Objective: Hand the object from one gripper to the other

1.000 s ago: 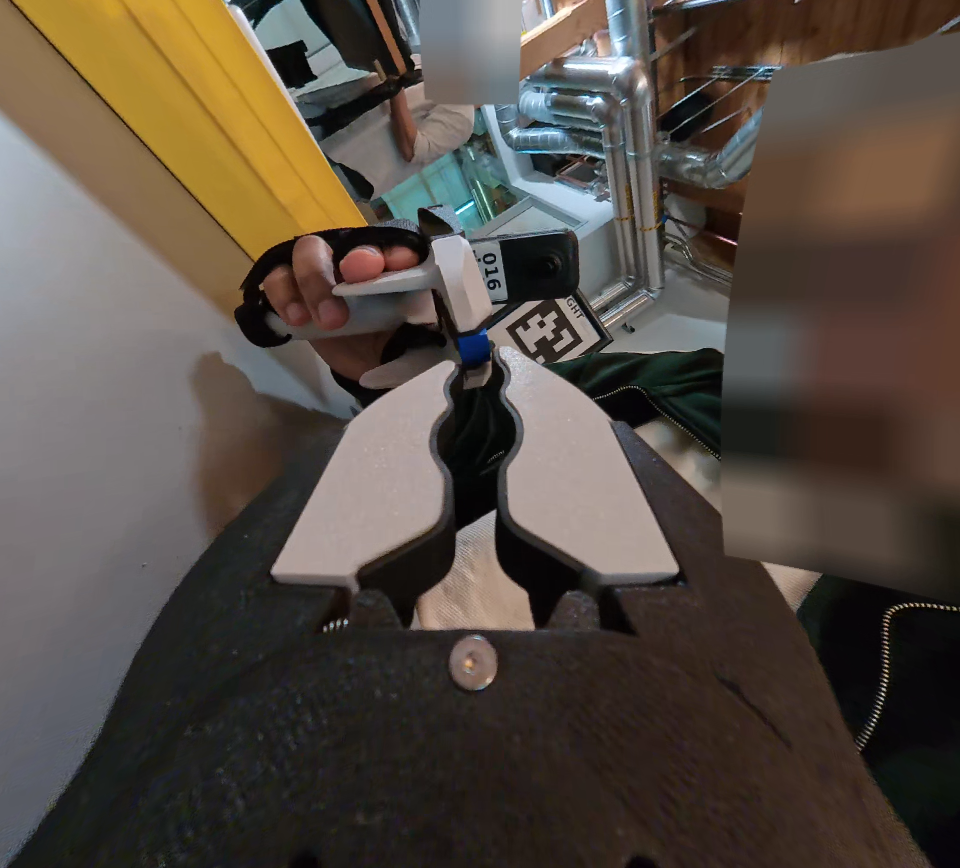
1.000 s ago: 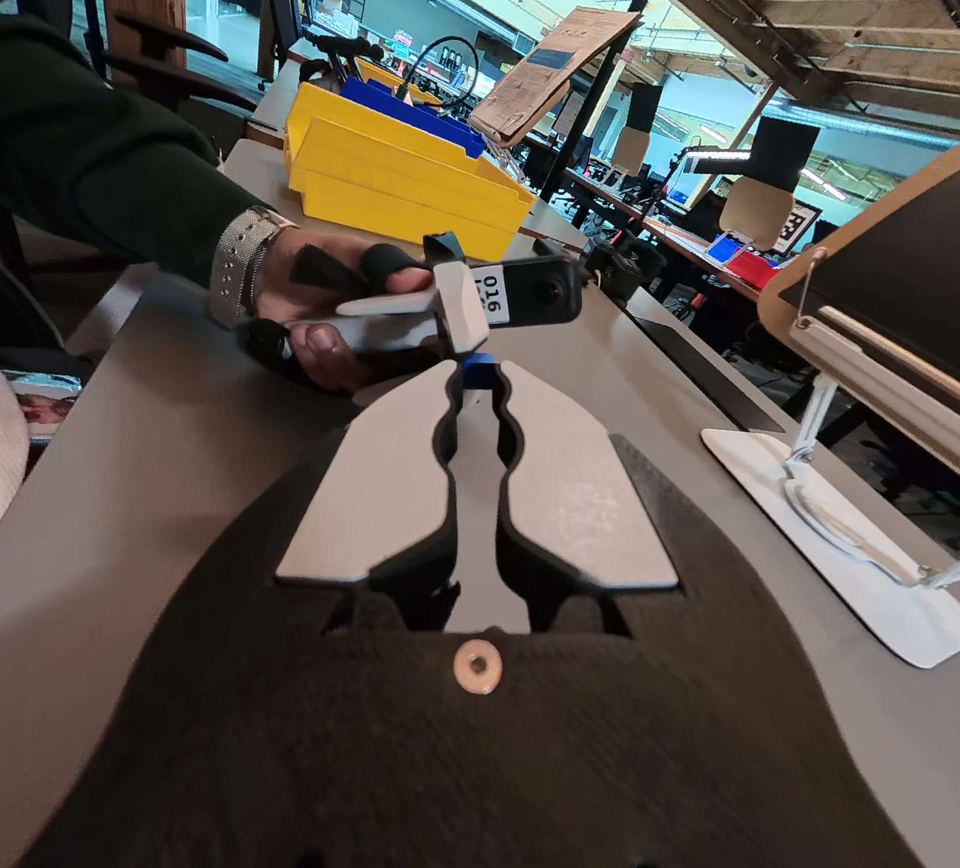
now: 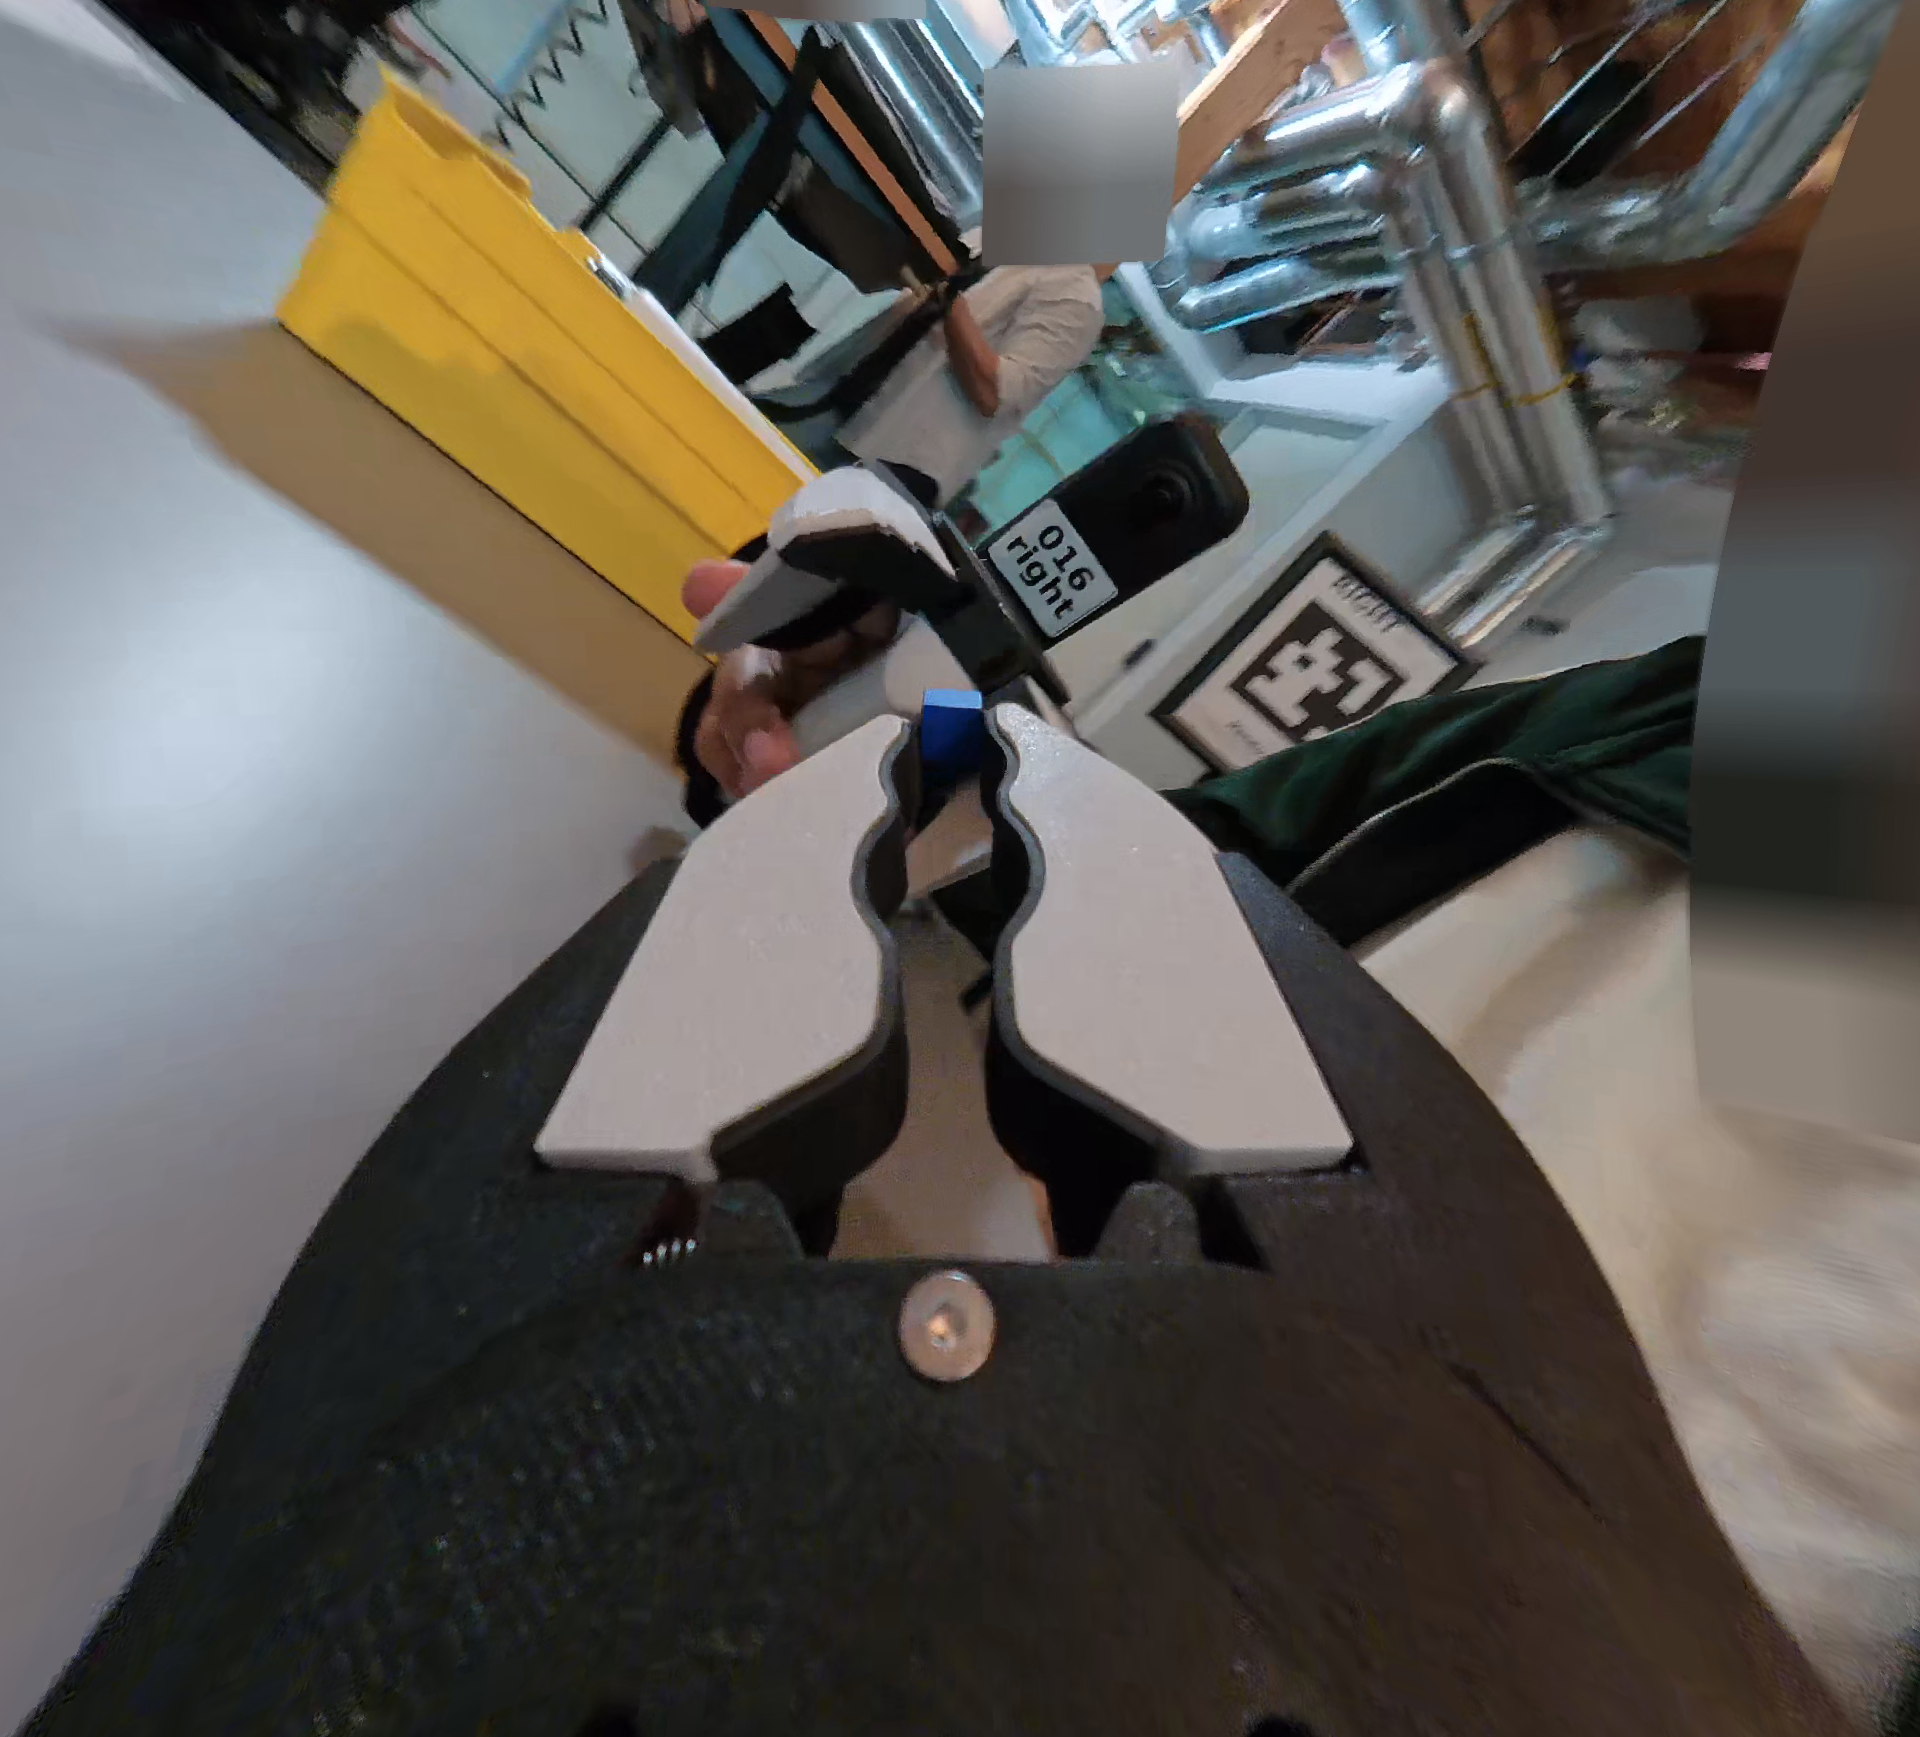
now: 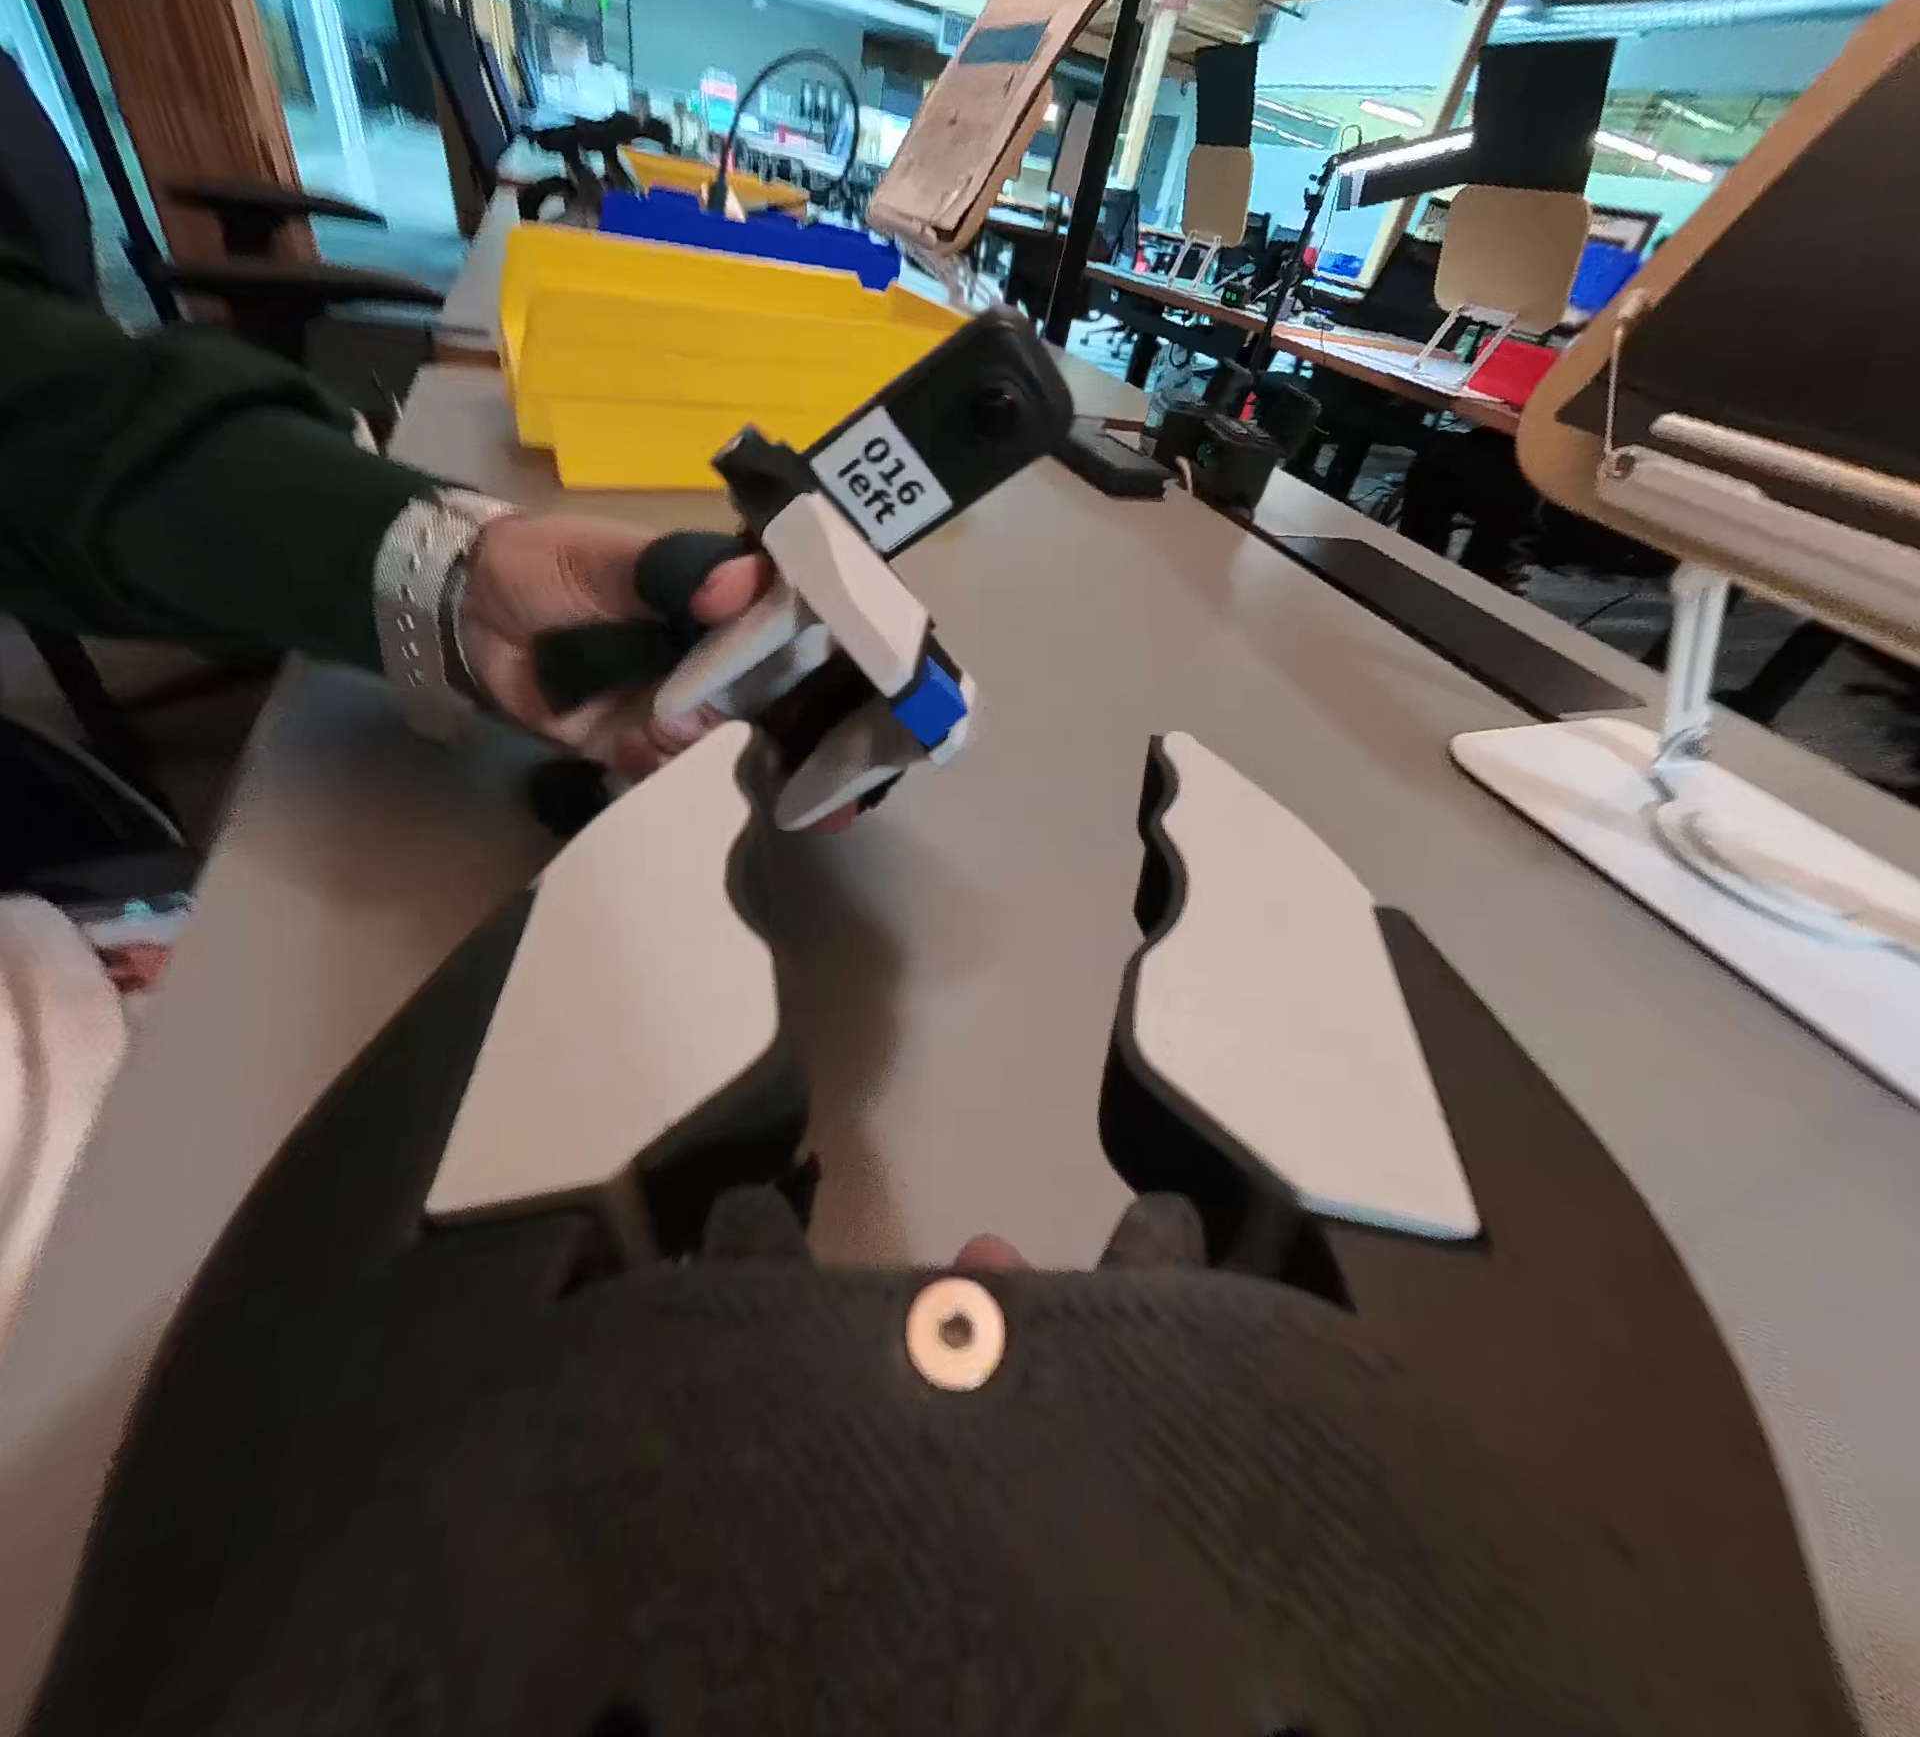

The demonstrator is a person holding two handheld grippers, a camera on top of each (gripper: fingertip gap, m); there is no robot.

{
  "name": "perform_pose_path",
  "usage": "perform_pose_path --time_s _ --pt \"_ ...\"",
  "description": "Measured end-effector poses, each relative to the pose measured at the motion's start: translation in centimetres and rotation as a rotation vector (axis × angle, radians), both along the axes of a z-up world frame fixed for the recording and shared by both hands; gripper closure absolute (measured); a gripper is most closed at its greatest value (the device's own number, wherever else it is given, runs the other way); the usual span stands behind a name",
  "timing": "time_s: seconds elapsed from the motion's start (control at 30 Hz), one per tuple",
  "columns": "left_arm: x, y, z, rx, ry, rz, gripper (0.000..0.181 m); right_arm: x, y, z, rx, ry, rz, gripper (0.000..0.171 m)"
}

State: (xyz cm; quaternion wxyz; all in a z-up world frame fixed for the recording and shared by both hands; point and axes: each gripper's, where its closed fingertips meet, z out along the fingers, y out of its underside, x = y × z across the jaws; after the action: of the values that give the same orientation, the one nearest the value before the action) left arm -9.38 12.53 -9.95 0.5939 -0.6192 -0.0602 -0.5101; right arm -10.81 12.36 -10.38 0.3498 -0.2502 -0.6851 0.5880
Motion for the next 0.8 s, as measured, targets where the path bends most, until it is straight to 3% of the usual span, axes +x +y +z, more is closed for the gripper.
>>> perform_pose_path --time_s 0.03,0.1,0.2,0.33,0.5,0.8 --pt "-0.2 0.0 0.1 0.023 0.060 0.038 0.173 0.0 0.1 0.3 -0.057 -0.021 0.010 0.104" --pt "-0.4 0.0 0.4 0.081 0.202 0.113 0.172 0.3 0.3 0.8 -0.202 -0.104 0.058 0.116" --pt "-0.2 0.0 0.7 0.145 0.408 0.187 0.172 1.3 0.2 1.2 -0.501 -0.377 0.218 0.142" --pt "0.3 0.1 0.7 0.208 0.676 0.264 0.171 1.3 1.0 1.7 -0.794 -0.540 0.339 0.149" --pt "0.6 0.7 -1.0 0.171 0.981 0.308 0.171 1.3 -0.1 -0.2 -0.856 -0.734 0.383 0.147" --pt "1.1 0.8 -1.4 0.171 1.040 0.294 0.171 1.3 -0.6 -0.4 -0.949 -0.808 0.434 0.160"
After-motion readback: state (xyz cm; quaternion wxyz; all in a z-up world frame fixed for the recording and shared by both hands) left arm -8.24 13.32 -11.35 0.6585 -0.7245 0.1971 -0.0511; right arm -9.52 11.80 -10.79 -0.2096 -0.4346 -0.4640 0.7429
